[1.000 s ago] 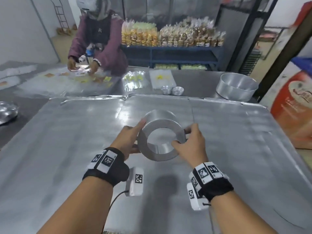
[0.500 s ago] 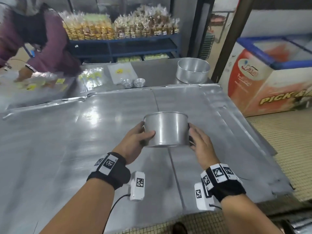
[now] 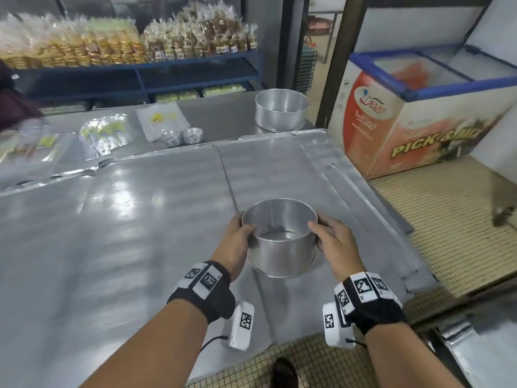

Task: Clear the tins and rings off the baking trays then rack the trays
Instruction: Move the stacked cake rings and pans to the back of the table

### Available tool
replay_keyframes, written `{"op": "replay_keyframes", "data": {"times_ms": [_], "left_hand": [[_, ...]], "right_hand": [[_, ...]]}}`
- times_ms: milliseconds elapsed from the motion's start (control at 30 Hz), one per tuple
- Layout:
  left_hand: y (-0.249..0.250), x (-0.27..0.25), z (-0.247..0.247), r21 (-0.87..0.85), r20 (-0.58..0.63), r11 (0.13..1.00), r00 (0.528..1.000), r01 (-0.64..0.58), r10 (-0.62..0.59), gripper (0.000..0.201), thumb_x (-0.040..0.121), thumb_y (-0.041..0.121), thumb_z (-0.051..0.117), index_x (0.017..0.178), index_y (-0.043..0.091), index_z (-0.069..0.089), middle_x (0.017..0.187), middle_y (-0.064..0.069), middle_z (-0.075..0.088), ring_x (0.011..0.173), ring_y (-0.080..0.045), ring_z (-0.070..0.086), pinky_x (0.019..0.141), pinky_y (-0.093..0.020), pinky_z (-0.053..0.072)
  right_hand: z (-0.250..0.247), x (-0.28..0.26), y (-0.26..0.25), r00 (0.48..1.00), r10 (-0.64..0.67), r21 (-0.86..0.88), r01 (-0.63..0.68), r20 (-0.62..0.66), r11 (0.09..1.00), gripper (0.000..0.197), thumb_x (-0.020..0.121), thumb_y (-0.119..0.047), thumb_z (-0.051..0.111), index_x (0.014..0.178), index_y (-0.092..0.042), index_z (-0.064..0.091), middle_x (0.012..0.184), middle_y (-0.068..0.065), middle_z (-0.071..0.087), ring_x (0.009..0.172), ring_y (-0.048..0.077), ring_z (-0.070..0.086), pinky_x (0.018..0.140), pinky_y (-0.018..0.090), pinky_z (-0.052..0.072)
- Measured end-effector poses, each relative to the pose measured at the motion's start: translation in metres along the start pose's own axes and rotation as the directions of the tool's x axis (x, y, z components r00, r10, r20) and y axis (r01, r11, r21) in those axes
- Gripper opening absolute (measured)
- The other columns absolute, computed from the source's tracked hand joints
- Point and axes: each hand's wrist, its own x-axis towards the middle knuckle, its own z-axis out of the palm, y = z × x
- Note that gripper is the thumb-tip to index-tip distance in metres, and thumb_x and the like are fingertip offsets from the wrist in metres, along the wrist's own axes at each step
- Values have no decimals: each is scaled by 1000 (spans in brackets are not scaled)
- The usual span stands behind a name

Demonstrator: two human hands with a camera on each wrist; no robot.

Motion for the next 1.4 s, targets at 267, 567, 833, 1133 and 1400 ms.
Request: {"op": "replay_keyframes", "data": {"times_ms": [267,567,833,1133,1400], "left_hand": [[-26,-1,16,130,6,991,1000,-24,23,49,93,-5,49,136,19,54,121,-4,68,108,-21,67,86,-31,56],[-39,1,27,126,-43,991,998,-36,42,42,96,1,55,135,17,56,122,-4,68,112,-22,67,95,-36,56],[-44,9,34,112,-128,993,991,-34,48,37,93,4,55,120,31,58,123,1,66,114,-22,64,102,-46,53],[-48,17,43,-66,-225,998,974,-7,-8,40,84,-2,49,113,19,65,119,-13,69,112,-35,66,99,-51,54],[-51,19,49,-152,-281,988,958,10,-53,41,92,-10,42,118,14,63,122,-19,66,112,-40,64,101,-53,52]], "right_hand": [[-22,0,22,999,52,-84,-51,10,995,41,58,-33,64,98,-36,75,106,-5,69,96,19,69,88,49,55],[-30,5,33,991,115,-189,-101,63,977,41,59,-23,65,99,-28,75,95,-2,74,94,20,70,88,43,56],[-50,26,28,994,54,-309,-23,92,951,21,80,-31,71,99,-23,77,97,-1,75,92,17,70,95,41,53],[-100,69,43,903,425,-951,-187,-68,245,133,45,-60,87,151,-21,16,153,15,23,145,38,12,115,55,17],[-102,73,46,887,430,-941,-274,-169,196,145,31,-55,95,149,-23,17,150,16,13,141,38,17,107,53,35]]}}
